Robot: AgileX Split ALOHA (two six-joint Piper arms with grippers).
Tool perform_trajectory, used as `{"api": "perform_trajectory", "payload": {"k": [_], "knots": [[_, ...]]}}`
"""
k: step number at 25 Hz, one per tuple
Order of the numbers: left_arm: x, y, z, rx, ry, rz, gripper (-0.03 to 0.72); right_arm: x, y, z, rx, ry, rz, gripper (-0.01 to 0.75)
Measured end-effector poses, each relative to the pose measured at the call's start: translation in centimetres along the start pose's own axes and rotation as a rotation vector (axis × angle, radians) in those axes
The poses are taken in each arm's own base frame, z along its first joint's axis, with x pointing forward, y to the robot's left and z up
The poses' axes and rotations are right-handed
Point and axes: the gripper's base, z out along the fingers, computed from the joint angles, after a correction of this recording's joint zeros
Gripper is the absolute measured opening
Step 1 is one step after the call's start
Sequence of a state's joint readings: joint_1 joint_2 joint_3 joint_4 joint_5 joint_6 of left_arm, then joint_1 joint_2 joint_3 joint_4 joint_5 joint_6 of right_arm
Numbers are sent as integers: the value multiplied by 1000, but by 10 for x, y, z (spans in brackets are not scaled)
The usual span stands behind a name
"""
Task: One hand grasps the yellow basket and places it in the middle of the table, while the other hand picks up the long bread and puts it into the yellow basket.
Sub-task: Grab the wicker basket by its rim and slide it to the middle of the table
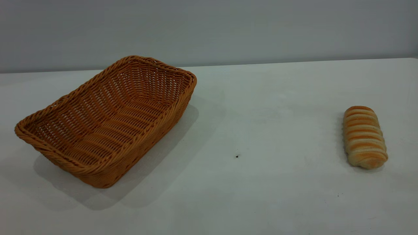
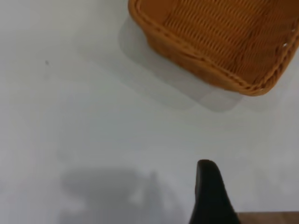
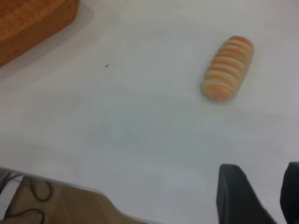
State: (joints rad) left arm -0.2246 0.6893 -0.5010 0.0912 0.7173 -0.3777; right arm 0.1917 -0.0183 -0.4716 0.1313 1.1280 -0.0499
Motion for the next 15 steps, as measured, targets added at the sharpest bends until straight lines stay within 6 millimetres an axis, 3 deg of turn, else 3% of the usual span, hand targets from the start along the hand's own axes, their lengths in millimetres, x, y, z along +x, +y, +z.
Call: {"api": "perform_trajectory", "payload": {"k": [5,6,15], "knots": [[-17,-10,42,-20,83,-95,487,0,-4,-1,-16,6,-51,274],[-17,-10,42,-20,83,-95,487,0,-4,-1,-16,6,-51,274],[-24,-14,105,-87,208,-304,435,1,-8,-1,-45,12,-106,274]]}}
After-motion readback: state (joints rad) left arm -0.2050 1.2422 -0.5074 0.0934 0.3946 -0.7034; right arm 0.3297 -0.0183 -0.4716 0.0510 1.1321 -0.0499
